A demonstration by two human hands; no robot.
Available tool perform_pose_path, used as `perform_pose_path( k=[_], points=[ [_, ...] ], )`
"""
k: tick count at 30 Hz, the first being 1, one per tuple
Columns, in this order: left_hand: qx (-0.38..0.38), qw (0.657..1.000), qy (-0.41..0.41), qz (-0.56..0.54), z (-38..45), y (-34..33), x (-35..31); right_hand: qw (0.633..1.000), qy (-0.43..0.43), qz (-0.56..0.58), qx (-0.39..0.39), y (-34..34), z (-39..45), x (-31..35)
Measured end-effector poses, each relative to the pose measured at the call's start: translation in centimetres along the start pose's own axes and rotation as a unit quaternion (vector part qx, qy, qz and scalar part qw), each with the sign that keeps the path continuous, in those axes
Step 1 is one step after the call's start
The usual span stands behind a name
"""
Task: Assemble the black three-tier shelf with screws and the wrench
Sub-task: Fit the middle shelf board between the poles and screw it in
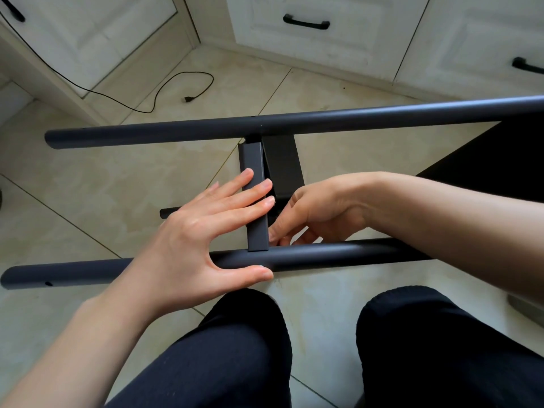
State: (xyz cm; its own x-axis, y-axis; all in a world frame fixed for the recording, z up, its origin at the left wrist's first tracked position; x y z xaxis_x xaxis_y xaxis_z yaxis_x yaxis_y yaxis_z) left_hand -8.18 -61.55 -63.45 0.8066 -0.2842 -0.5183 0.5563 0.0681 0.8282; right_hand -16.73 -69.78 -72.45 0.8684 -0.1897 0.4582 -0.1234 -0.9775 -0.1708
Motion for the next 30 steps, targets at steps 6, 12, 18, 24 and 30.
perform_pose_path(
  k=[6, 12, 18, 24, 30],
  points=[
    [-0.001, 1.0, 0.001, -0.002, 0.23, 0.06, -0.06, 1.0, 0.017, 0.017, -0.012, -0.29, 0.54, 0.49],
    [-0.002, 1.0, -0.002, -0.001, 0.26, 0.03, -0.01, 1.0, 0.013, 0.002, -0.015, 0.22, -0.02, 0.31],
    [0.0, 1.0, -0.004, 0.001, 0.34, 0.04, 0.06, 0.999, 0.027, 0.009, -0.032, 0.3, 0.2, 0.64],
    [-0.001, 1.0, -0.006, 0.001, 0.24, 0.0, 0.04, 0.999, 0.027, 0.006, -0.043, 0.02, 0.62, 0.62],
    [0.0, 1.0, -0.007, 0.001, 0.35, 0.08, 0.12, 1.0, 0.021, 0.008, -0.017, 0.03, 0.02, 0.69]
  ],
)
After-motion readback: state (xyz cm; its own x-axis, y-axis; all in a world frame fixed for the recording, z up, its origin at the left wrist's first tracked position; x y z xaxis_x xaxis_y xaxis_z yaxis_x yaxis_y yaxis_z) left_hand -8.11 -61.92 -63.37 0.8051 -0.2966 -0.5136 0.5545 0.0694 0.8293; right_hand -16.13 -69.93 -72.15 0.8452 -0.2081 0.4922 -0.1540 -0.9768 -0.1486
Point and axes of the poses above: each hand's wrist, its own z-axis towards the middle knuckle, its own y-axis out of the back of the hand, x = y × z, the point moved 8 cm from there along z, towards the middle knuckle, and after that the axes turned 10 degrees about -y, right-handed, at the moved point
